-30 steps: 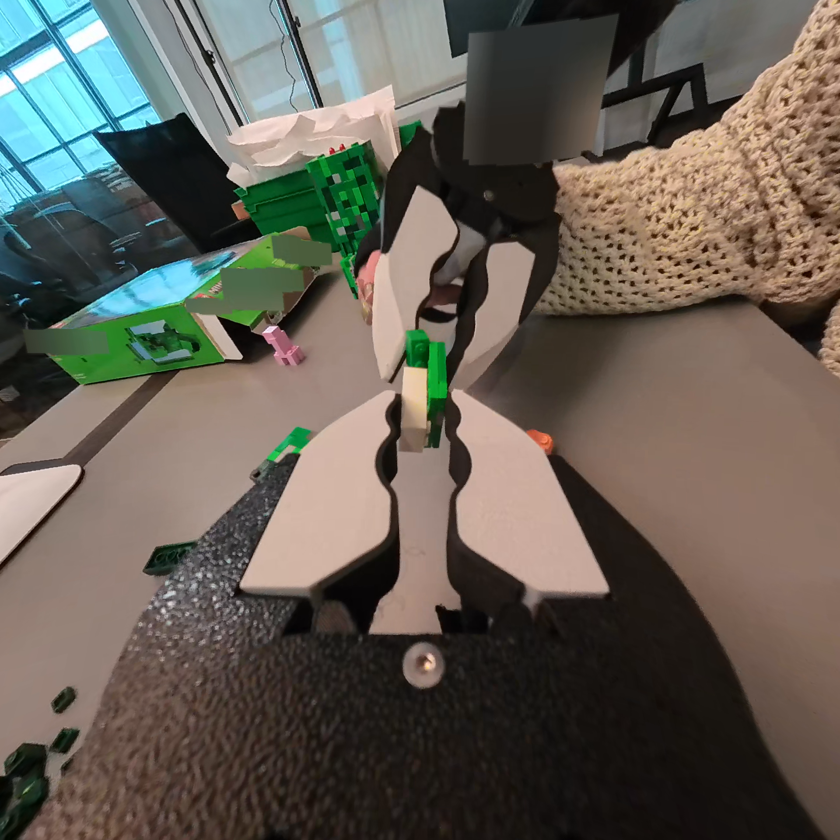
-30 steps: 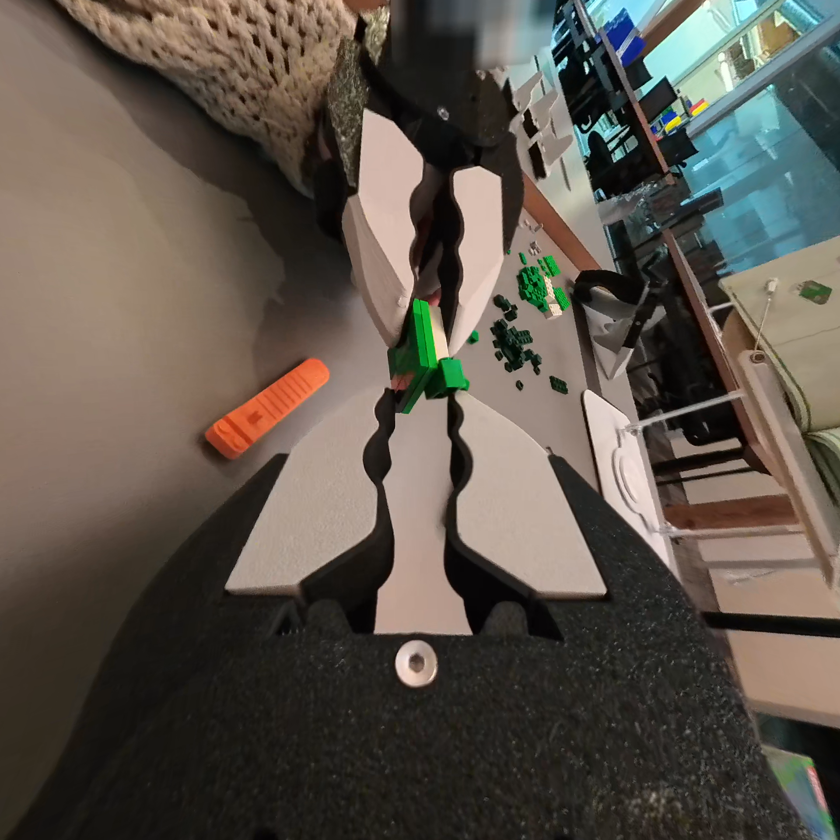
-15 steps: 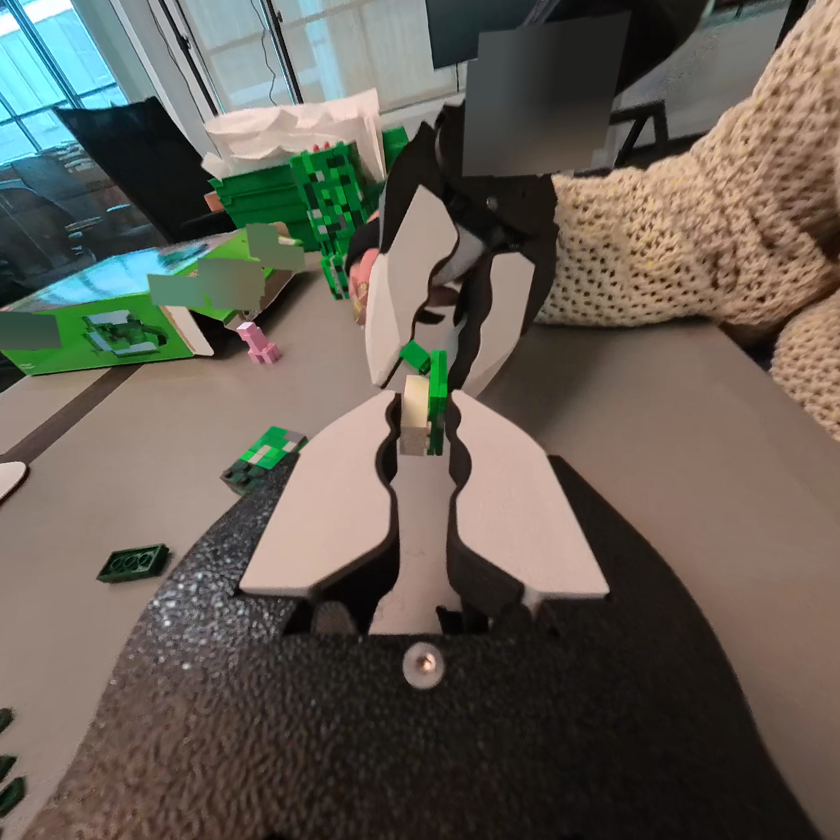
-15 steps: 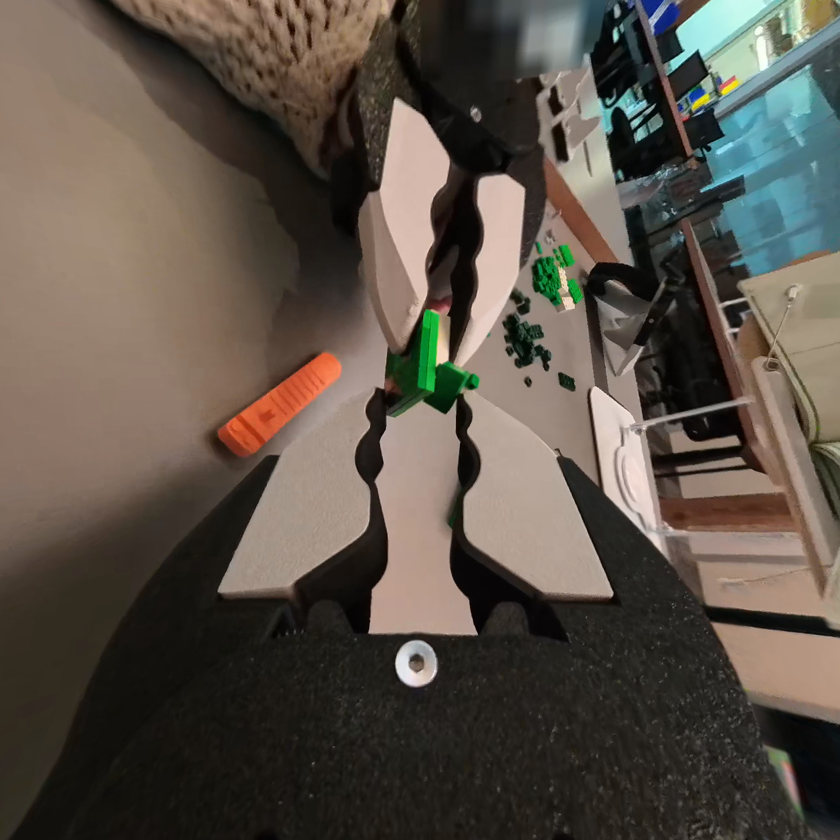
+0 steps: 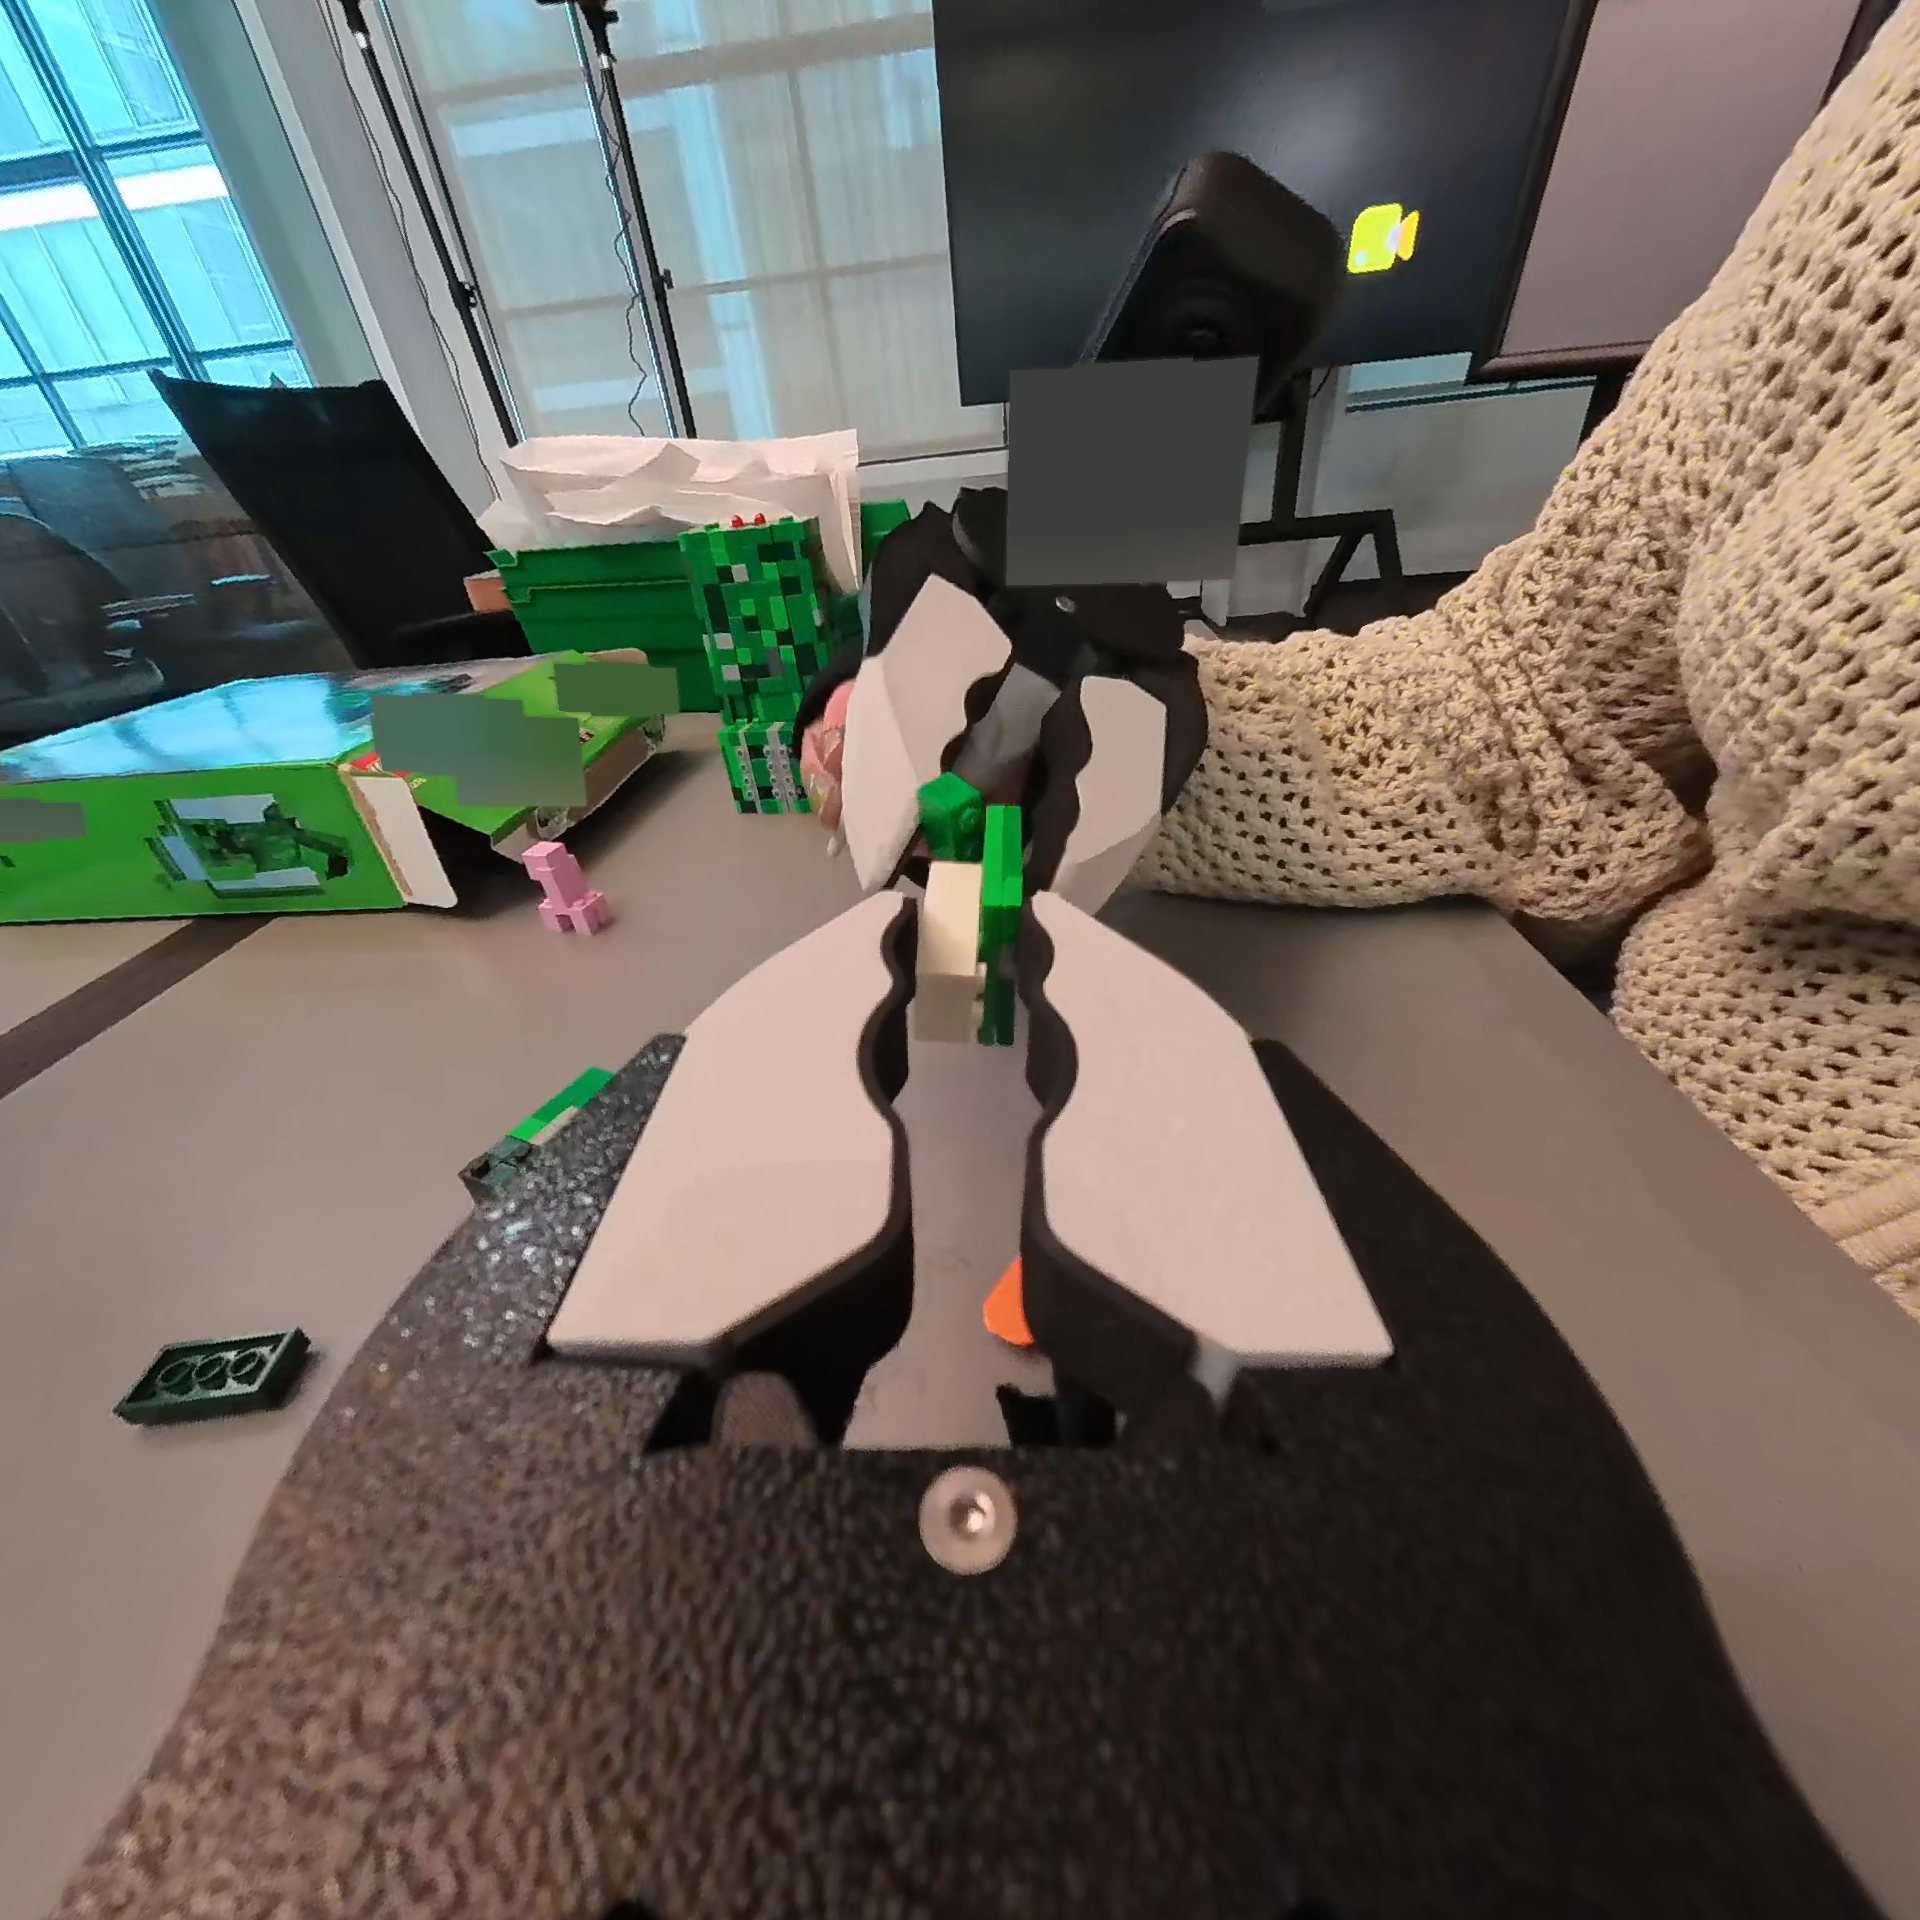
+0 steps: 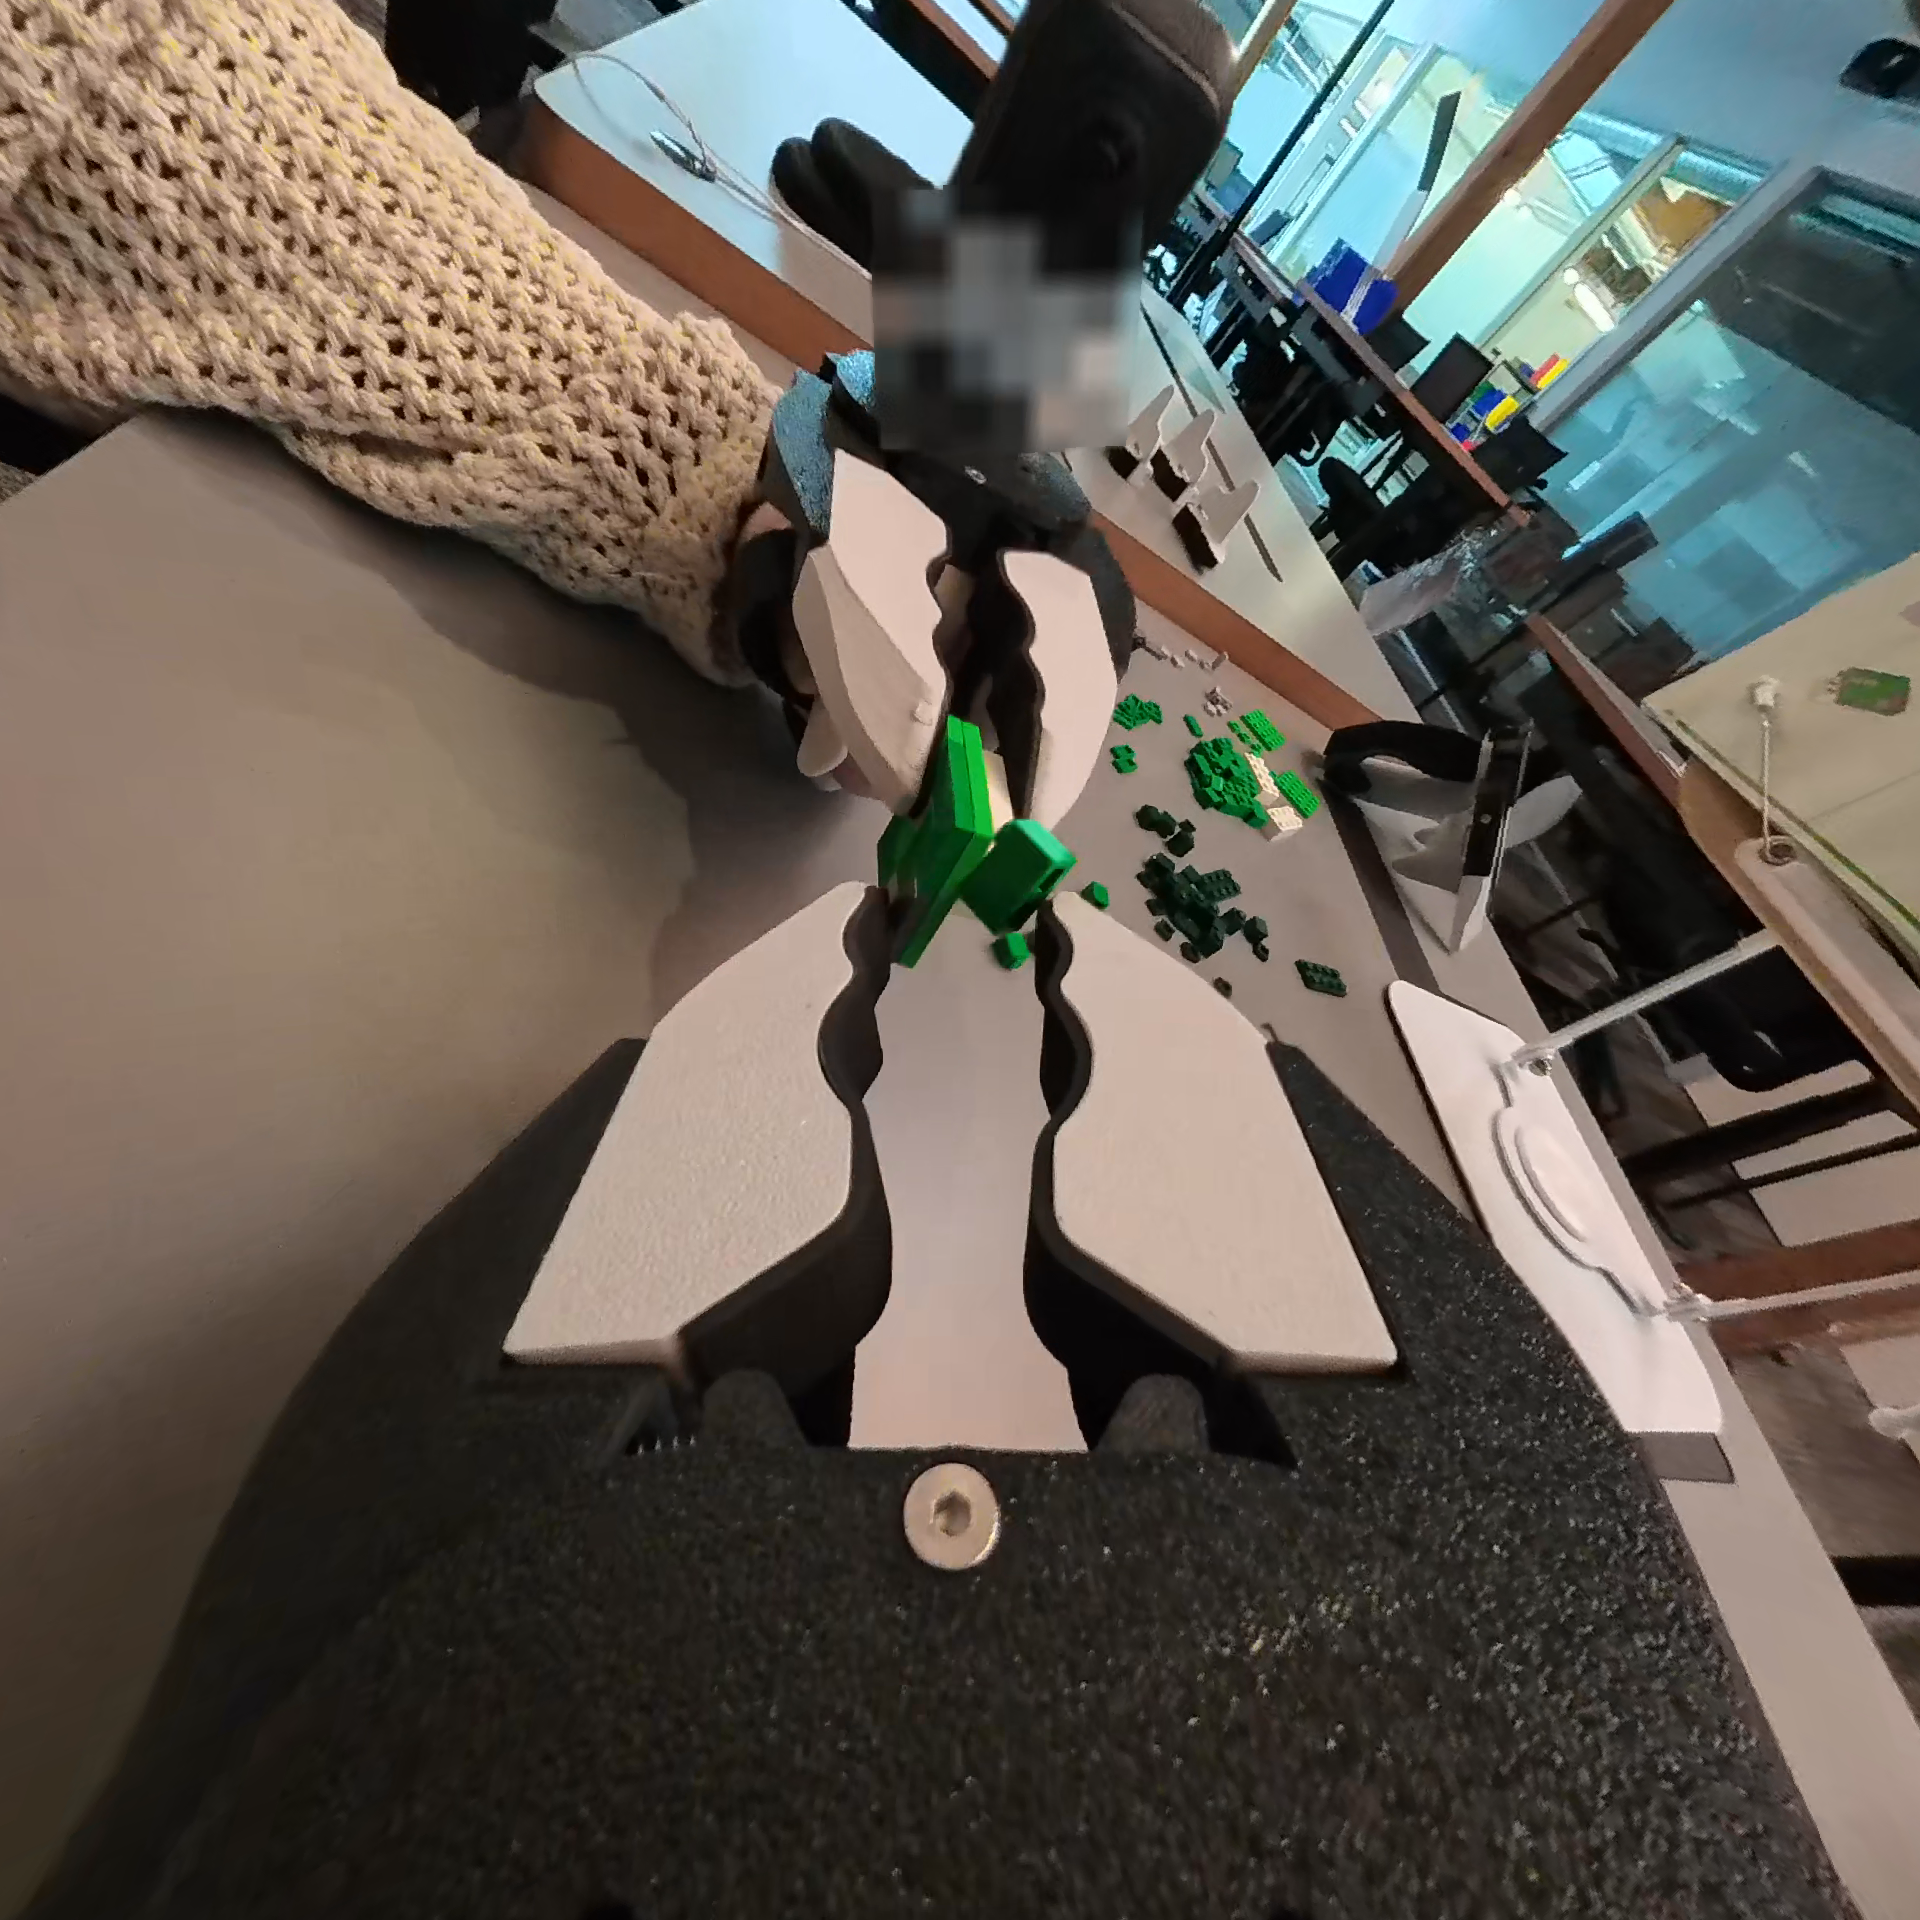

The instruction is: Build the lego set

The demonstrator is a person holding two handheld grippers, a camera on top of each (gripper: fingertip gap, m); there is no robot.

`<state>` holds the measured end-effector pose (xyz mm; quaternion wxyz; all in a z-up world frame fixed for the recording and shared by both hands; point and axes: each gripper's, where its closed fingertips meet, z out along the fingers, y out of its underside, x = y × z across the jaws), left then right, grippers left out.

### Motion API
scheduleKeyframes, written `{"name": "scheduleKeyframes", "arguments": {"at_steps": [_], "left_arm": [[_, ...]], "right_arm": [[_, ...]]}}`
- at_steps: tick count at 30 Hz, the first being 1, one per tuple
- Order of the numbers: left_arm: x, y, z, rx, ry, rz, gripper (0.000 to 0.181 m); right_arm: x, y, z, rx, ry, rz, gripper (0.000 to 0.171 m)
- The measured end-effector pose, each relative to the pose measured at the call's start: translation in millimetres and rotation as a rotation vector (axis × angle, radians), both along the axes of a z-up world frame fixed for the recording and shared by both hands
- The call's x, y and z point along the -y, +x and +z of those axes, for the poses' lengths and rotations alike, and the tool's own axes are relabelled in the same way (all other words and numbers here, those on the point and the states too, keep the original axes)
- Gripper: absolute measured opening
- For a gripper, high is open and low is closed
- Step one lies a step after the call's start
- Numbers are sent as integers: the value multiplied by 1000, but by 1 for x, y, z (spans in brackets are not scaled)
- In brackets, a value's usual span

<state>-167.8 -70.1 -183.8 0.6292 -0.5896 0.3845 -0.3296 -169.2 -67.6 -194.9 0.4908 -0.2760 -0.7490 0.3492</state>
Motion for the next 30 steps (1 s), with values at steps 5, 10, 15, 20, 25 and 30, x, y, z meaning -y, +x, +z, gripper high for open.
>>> {"name": "scheduleKeyframes", "arguments": {"at_steps": [5,10,15,20,25,30], "left_arm": [[0,2,-3,-13,-6,-4,19],[0,2,-5,-25,-6,-4,19],[0,4,-1,6,-10,-15,19],[2,1,17,132,-16,-45,19],[5,-2,32,275,-34,-100,18],[6,0,31,281,-51,-120,18]], "right_arm": [[1,-1,-4,19,4,3,27],[1,-1,-7,31,17,3,27],[3,-1,-5,10,-4,17,26],[6,-4,13,-111,-24,19,28],[12,-6,34,-244,9,2,30],[14,-5,33,-223,-22,21,30]]}}
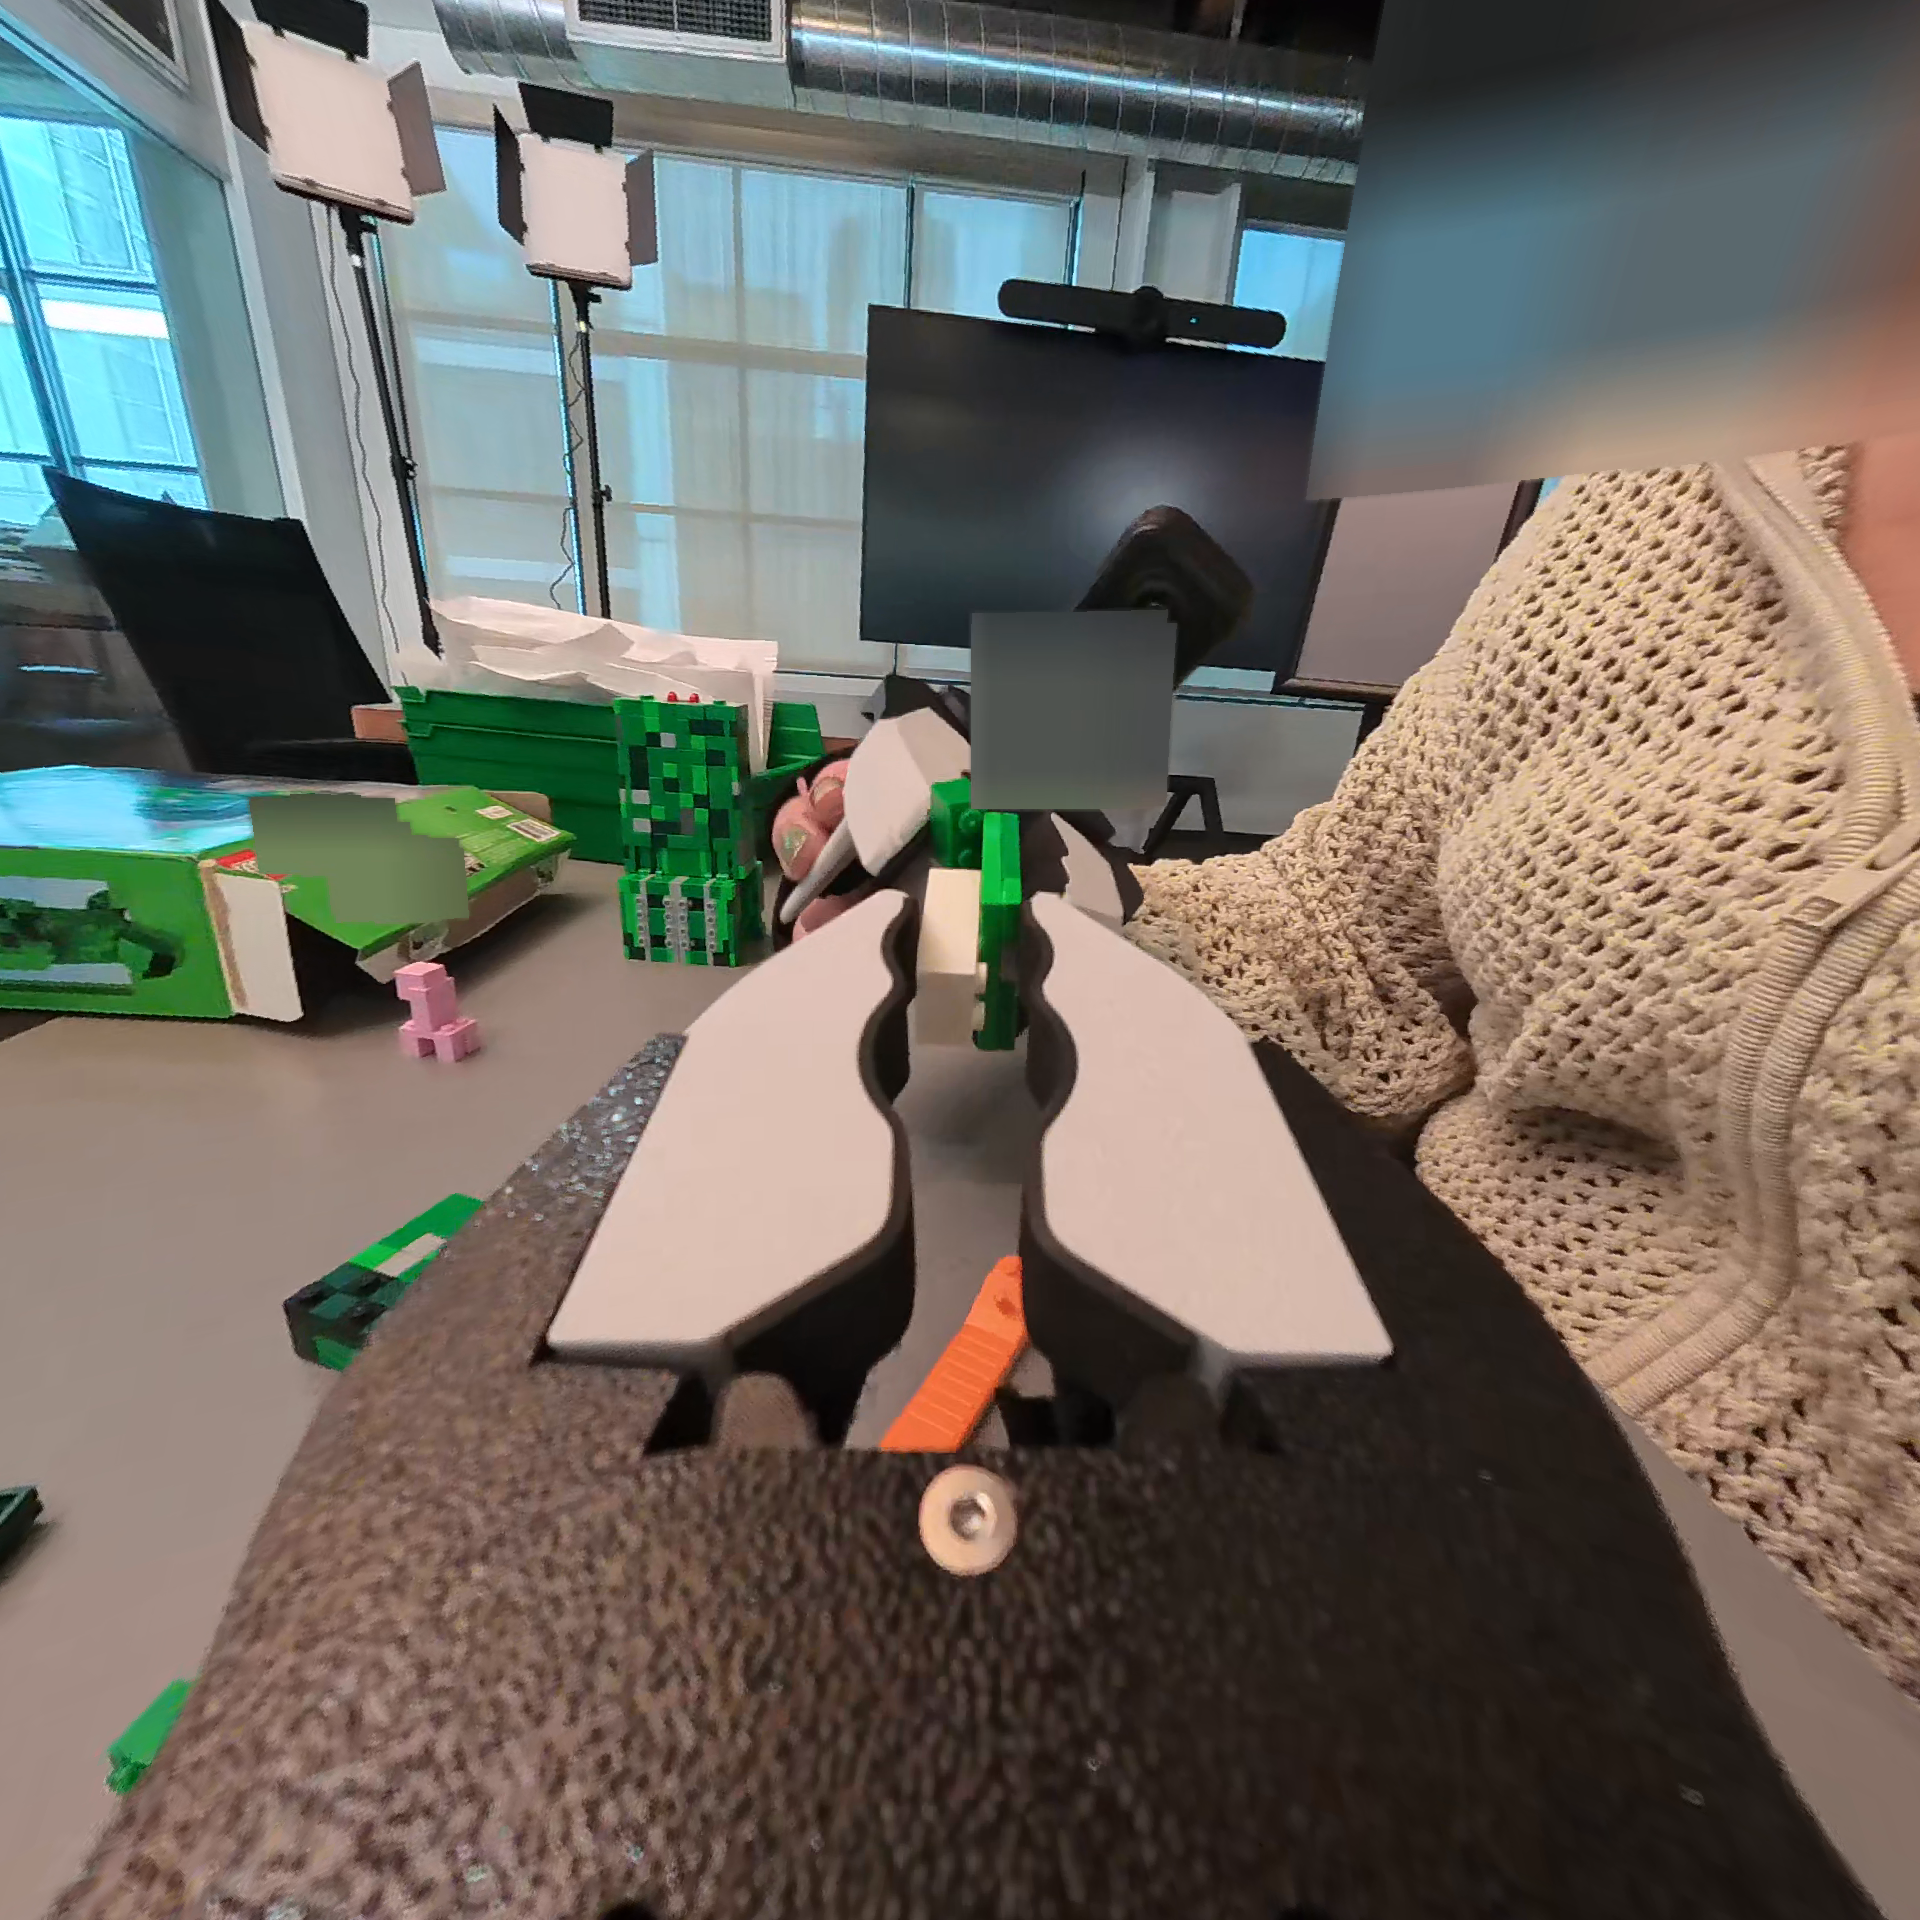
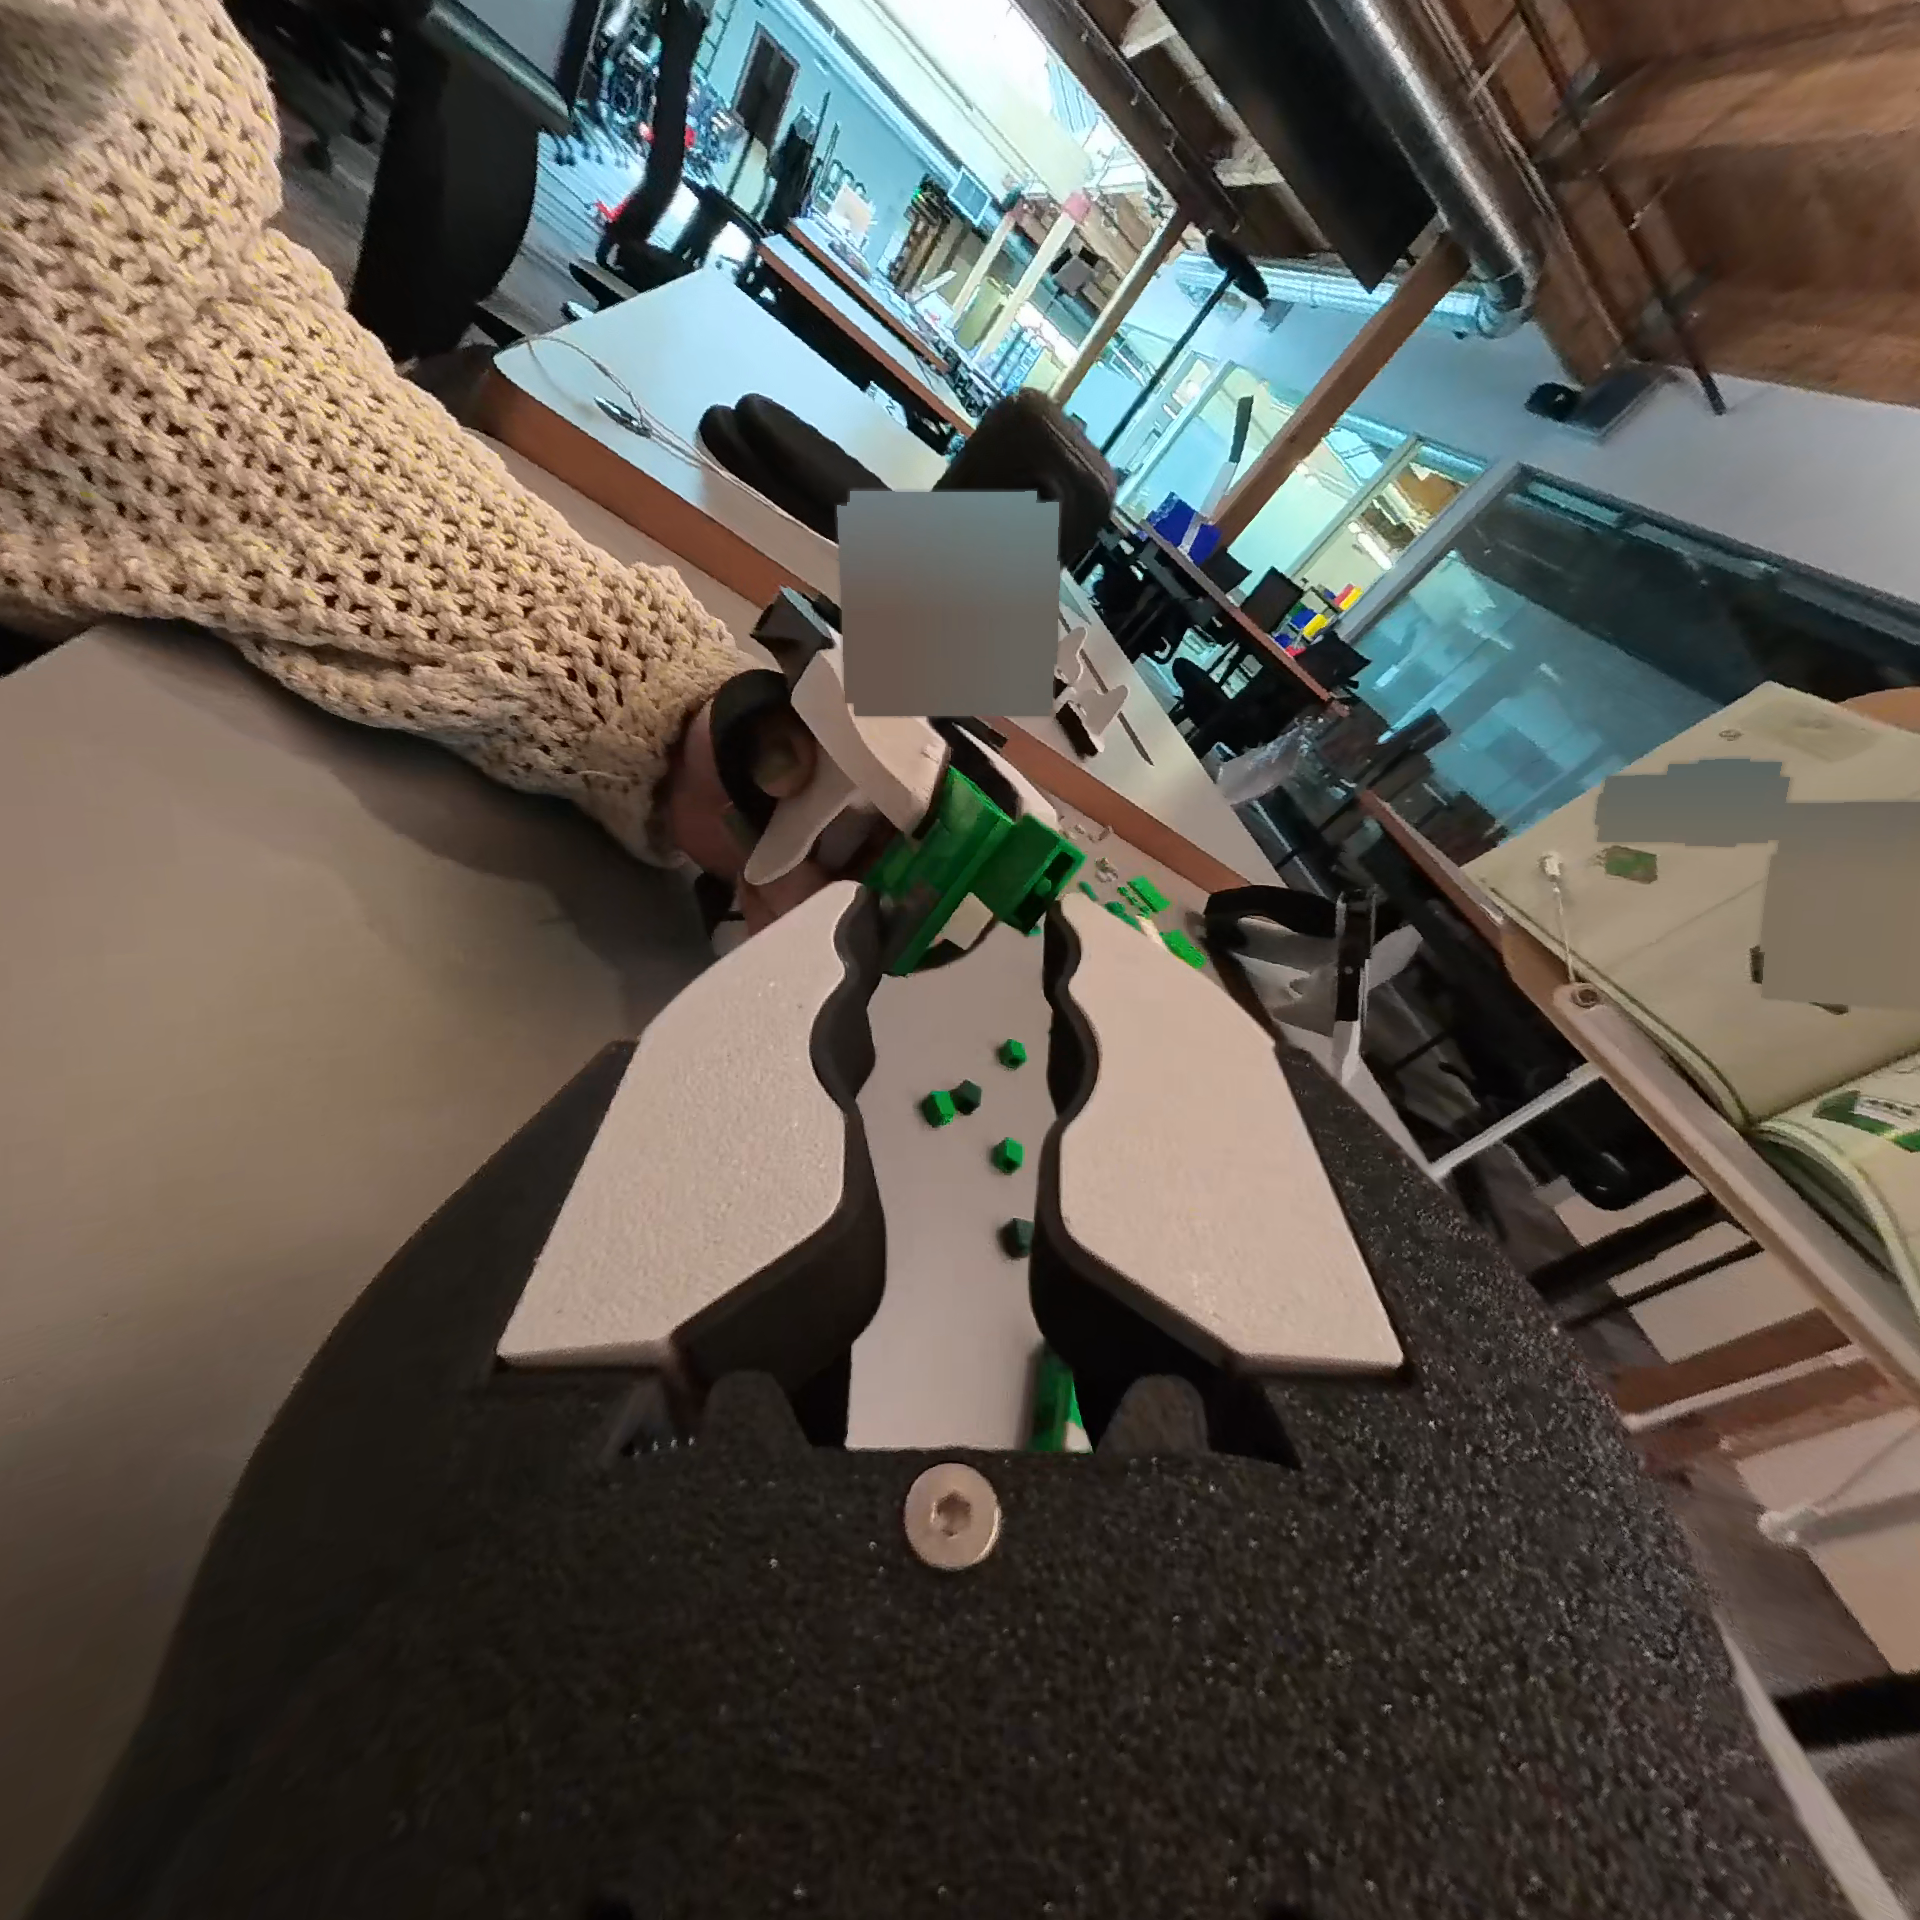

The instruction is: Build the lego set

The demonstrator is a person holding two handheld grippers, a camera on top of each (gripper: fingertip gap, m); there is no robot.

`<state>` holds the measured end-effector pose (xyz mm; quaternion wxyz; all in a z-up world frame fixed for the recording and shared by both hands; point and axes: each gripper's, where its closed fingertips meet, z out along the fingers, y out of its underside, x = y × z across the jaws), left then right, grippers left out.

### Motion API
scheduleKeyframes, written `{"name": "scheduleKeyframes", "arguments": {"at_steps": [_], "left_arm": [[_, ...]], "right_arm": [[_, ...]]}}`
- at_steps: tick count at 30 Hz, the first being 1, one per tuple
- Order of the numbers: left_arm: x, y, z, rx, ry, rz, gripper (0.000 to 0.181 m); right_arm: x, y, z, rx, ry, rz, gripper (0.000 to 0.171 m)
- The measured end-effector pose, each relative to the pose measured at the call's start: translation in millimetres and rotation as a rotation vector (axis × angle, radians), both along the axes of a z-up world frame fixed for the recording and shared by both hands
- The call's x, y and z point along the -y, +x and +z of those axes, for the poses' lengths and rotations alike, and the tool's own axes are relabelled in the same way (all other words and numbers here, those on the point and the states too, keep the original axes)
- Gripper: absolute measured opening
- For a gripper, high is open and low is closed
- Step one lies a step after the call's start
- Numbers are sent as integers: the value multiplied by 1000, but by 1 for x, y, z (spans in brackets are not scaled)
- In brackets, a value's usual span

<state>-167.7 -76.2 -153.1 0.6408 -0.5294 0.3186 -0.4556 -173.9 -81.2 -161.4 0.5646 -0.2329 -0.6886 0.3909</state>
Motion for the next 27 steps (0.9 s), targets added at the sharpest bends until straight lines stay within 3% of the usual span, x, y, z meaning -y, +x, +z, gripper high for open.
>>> {"name": "scheduleKeyframes", "arguments": {"at_steps": [14,23,27], "left_arm": [[9,5,-5,-44,11,-42,19],[7,-1,-8,-68,13,-11,18],[-6,-7,-13,-104,15,85,18]], "right_arm": [[12,3,-14,149,-291,191,22],[7,-1,-18,151,-251,145,20],[-6,0,-24,168,-184,65,21]]}}
